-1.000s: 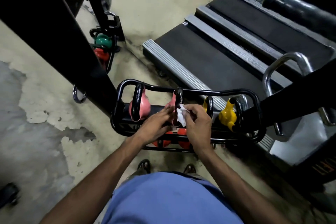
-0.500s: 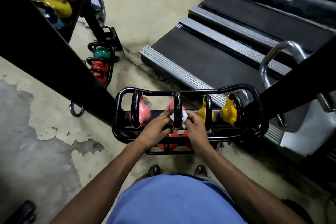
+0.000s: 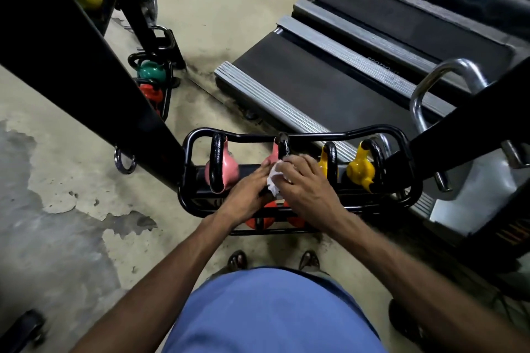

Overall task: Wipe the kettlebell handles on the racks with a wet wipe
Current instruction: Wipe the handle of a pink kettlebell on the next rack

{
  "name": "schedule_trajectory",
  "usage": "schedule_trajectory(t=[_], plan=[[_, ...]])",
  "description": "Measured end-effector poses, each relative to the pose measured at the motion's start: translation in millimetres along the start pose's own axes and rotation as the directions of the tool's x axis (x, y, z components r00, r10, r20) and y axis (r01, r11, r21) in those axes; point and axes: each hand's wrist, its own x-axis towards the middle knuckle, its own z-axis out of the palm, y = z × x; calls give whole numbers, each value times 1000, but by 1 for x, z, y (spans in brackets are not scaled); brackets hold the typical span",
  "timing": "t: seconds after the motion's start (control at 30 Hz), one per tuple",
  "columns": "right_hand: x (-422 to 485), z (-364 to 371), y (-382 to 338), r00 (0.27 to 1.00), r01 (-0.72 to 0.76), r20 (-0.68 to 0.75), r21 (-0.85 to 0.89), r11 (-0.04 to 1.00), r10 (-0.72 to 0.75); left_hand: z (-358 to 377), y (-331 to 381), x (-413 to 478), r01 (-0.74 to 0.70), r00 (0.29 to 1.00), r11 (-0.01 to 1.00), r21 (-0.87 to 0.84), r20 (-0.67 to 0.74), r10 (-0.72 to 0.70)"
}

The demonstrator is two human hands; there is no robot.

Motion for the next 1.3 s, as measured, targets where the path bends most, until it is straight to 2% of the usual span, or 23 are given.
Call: schedule_trajectory(t=[0.13,0.23,0.3,0.47,0.53,0.6,0.7,0.77,0.83,0.9,1.0,1.13,1.23,1.27,1.3], plan=[[24,2,-6,970,167,200,-127,978,-140,2,-3,-1,19,999,999,-32,-41,-20],[16,-3,-13,952,286,169,-209,935,-254,3,-6,-3,-38,998,999,-9,-53,38],[7,-6,-12,954,297,108,-238,925,-278,1,-5,-2,-60,997,998,12,-41,60],[-11,6,-15,990,129,-50,-90,987,-134,1,-9,0,-38,999,999,29,-17,39],[-18,10,-20,996,-10,-89,38,999,13,1,-10,0,-34,999,999,36,-7,35],[-23,14,-28,962,-222,-116,202,954,249,1,-9,0,-39,999,999,30,-13,40],[-26,17,-42,789,-494,-95,488,719,606,2,-9,2,-45,999,998,40,-23,46],[-28,18,-47,657,-564,-23,649,511,754,3,-12,2,-42,999,999,29,-23,43],[-26,17,-47,556,-587,127,760,279,822,4,-13,3,-37,999,999,17,-8,37],[-21,14,-44,522,-550,242,829,105,818,4,-14,3,-50,999,998,24,-6,50],[-6,10,-30,508,-461,343,883,-87,790,5,-13,1,-49,999,999,22,-5,49],[23,-1,-5,435,-466,630,769,-438,643,3,-9,0,-45,999,999,20,-3,45],[41,-1,13,331,-442,695,712,-546,639,1,-7,2,-51,999,998,30,-17,52],[45,1,14,300,-434,687,716,-547,662,1,-7,3,-51,999,998,25,-15,51],[45,1,13,297,-445,651,742,-502,699,1,-8,3,-51,999,998,25,-11,51]])
